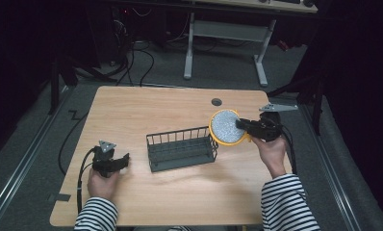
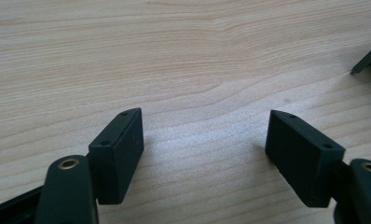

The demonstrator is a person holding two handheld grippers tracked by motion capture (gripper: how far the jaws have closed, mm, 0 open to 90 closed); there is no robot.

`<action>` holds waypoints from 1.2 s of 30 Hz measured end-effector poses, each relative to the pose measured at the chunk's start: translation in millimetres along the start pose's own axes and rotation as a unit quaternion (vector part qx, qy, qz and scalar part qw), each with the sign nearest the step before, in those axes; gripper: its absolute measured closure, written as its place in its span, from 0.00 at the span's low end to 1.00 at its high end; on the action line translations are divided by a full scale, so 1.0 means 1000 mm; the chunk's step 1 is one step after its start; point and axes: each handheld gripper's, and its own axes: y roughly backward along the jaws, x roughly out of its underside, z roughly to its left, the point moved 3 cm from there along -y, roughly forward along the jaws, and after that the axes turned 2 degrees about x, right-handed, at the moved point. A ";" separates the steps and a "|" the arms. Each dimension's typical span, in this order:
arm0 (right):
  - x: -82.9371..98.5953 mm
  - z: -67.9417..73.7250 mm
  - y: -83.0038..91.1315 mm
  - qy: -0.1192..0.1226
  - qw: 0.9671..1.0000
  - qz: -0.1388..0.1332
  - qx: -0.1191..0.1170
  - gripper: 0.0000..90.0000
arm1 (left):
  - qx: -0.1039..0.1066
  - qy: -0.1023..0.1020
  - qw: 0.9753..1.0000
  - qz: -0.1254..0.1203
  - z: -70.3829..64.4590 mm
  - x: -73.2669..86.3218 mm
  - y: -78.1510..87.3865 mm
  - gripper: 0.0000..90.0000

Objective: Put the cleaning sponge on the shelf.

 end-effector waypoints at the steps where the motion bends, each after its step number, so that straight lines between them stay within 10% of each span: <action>1: -0.002 0.002 -0.002 0.004 1.000 -0.001 -0.002 0.88 | 0.000 0.000 1.000 0.000 0.000 0.000 0.000 0.32; 17: -0.028 0.048 -0.049 0.034 0.998 0.008 -0.049 0.88 | 0.001 0.000 1.000 0.000 0.000 0.000 0.000 0.31; 36: -0.018 0.071 -0.095 0.063 0.995 0.045 -0.059 0.87 | 0.001 0.000 1.000 0.000 0.000 0.000 0.000 0.31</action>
